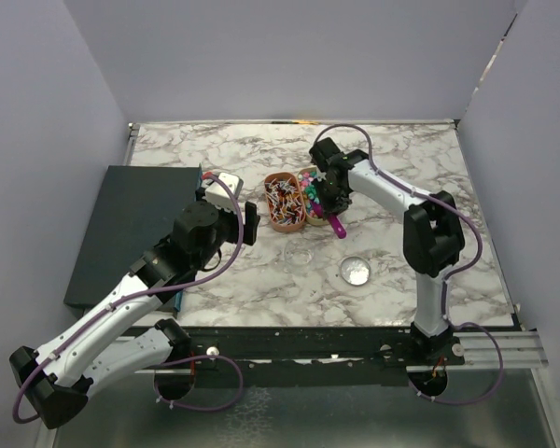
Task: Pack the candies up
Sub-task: Scoop the fake candies from the storage box, then place the fake candies in the packing bottle.
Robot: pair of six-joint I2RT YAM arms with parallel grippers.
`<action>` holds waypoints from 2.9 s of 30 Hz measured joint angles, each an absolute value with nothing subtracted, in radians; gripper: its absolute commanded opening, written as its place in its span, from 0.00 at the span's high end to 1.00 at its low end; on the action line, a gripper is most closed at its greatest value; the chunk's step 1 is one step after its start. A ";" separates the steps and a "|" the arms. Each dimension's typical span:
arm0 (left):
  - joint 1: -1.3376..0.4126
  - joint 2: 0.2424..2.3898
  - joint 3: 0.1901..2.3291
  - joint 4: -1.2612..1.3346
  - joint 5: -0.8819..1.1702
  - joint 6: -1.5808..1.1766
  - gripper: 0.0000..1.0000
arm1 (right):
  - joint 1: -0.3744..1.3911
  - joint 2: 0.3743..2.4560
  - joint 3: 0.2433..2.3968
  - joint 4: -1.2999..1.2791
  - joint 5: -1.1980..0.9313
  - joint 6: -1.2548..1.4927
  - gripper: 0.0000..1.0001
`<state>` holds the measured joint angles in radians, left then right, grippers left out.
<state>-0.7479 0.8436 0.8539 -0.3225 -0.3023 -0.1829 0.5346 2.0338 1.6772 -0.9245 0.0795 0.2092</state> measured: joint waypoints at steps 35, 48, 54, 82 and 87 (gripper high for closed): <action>-0.748 0.912 0.848 -0.323 -0.304 -0.178 0.22 | 0.535 1.732 1.140 -0.345 0.128 0.218 0.99; -0.748 0.918 0.848 -0.323 -0.307 -0.176 0.22 | 0.540 1.608 1.057 -0.214 0.161 0.201 0.99; -0.748 0.918 0.847 -0.323 -0.310 -0.175 0.22 | 0.555 1.525 1.026 -0.212 0.168 0.191 0.99; -0.748 0.939 0.889 -0.276 -0.163 -0.253 0.16 | 0.814 1.188 0.927 -0.533 0.036 0.024 0.99; -0.748 0.971 0.896 -0.268 -0.058 -0.268 0.15 | 0.842 1.148 0.924 -0.533 -0.010 -0.033 0.99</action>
<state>-0.7479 0.9714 0.8959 -0.2680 -0.0582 -0.2676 0.8425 1.1481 0.9237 -0.5327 -0.0105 -0.0334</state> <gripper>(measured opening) 0.846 0.258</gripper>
